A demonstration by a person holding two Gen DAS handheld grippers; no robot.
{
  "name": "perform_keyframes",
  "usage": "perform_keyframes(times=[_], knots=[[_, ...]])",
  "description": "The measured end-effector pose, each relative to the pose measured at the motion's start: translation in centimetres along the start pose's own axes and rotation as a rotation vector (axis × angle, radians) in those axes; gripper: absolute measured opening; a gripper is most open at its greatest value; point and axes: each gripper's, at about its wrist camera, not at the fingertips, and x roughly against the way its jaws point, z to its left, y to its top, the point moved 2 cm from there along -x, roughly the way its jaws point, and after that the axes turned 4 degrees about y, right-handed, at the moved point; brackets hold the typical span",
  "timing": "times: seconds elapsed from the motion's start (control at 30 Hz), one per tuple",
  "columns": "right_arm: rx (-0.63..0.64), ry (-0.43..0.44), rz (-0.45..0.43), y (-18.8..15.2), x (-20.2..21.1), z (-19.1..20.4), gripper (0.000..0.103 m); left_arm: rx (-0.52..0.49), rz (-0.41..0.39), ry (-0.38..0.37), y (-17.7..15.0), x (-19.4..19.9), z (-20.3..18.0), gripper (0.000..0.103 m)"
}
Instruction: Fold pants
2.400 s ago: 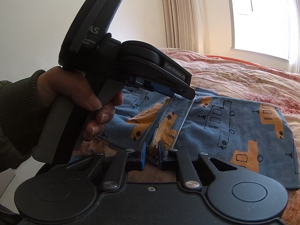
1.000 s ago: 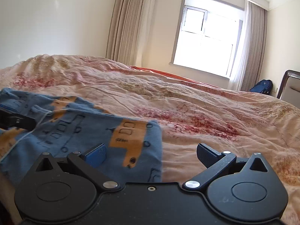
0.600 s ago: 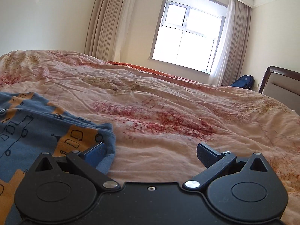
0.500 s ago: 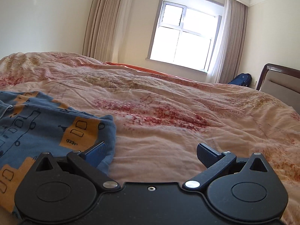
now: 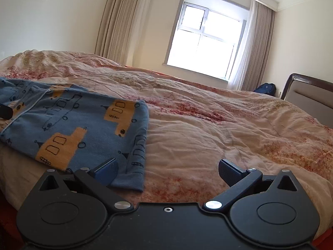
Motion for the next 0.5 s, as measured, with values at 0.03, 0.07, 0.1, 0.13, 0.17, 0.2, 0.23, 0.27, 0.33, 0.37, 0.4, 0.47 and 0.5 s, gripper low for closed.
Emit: perform_keyframes(times=[0.03,0.07,0.1,0.13,0.17,0.2,0.23,0.27,0.33,0.37,0.4,0.47,0.5], knots=[[0.003,0.013,-0.016,0.4,0.3,0.4,0.102,0.007,0.002,-0.003,-0.1,0.1,0.2,0.1],[0.006,0.03,-0.034,0.8,0.7,0.8,0.102,0.016,0.002,-0.007,-0.1,0.3,0.4,0.1],[0.009,0.048,-0.045,1.2,0.9,1.3,0.102,0.032,-0.005,-0.012,-0.2,0.6,0.6,0.1],[0.014,0.07,-0.053,1.5,1.1,1.9,0.102,0.052,-0.014,-0.015,-0.3,1.1,1.0,0.1],[0.021,0.097,-0.06,1.9,1.3,2.6,0.102,0.066,-0.019,-0.016,-0.4,1.5,1.4,0.1],[0.03,0.123,-0.065,2.1,1.4,3.3,0.102,0.085,-0.023,-0.013,-0.5,2.0,2.0,0.1],[0.042,0.148,-0.068,2.4,1.4,4.1,0.102,0.099,-0.03,-0.008,-0.6,2.5,2.4,0.101],[0.056,0.172,-0.07,2.6,1.3,4.9,0.102,0.119,-0.043,0.007,-0.8,3.0,3.2,0.102],[0.076,0.212,-0.073,3.1,1.1,6.5,0.102,0.152,-0.067,0.048,-1.1,4.0,4.5,0.102],[0.082,0.234,-0.078,3.4,0.9,7.3,0.102,0.168,-0.074,0.069,-1.3,4.3,5.2,0.102],[0.085,0.256,-0.082,3.6,0.8,8.1,0.102,0.181,-0.079,0.088,-1.5,4.6,5.9,0.102],[0.09,0.299,-0.085,4.1,0.5,9.7,0.102,0.208,-0.085,0.125,-1.8,4.9,7.4,0.102],[0.098,0.316,-0.087,4.3,0.3,10.5,0.102,0.221,-0.085,0.142,-2.0,4.9,8.1,0.102]])
